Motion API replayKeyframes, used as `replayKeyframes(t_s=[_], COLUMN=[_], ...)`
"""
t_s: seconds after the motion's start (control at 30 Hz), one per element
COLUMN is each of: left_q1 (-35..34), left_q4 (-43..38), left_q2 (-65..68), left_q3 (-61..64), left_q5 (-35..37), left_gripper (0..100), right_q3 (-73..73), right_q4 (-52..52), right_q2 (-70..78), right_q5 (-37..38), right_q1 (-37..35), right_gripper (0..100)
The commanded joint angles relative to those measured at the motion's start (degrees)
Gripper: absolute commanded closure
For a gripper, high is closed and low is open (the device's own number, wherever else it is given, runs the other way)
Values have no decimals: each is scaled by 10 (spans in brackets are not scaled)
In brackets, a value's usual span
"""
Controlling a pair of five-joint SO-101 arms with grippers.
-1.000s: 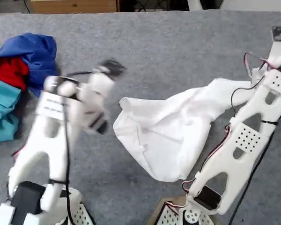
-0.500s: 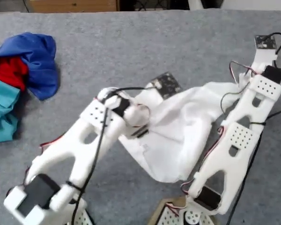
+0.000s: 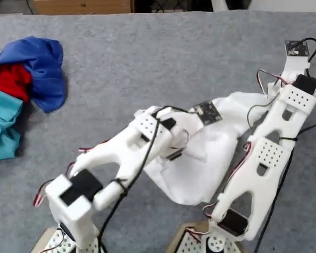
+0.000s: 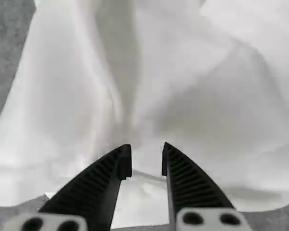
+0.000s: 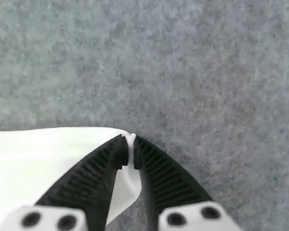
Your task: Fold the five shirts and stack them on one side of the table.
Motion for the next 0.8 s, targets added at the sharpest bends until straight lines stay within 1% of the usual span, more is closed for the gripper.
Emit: replayKeyframes(t_s=[0.0,0.13,0.27,0.4,0.53,0.77], left_q1=[-21,-47,-63,-75,-78,-78], left_q4=[-4,-2,18,16,20,20], left_q2=[40,76,83,83,83,84], left_q3=[-59,-91,-115,-121,-118,-116], left_q5=[-29,-35,-36,-38,-77,-79], left_gripper=[873,873,873,873,877,884], right_q3=[-29,-29,-29,-29,-29,-29], right_q4=[-11,-11,-11,-11,-11,-11], right_q2=[-9,-9,-8,-8,-8,-7], right_q5=[0,1,1,2,2,2], right_q1=[-11,-11,-11,-15,-19,-19], right_gripper=[985,985,985,985,985,985])
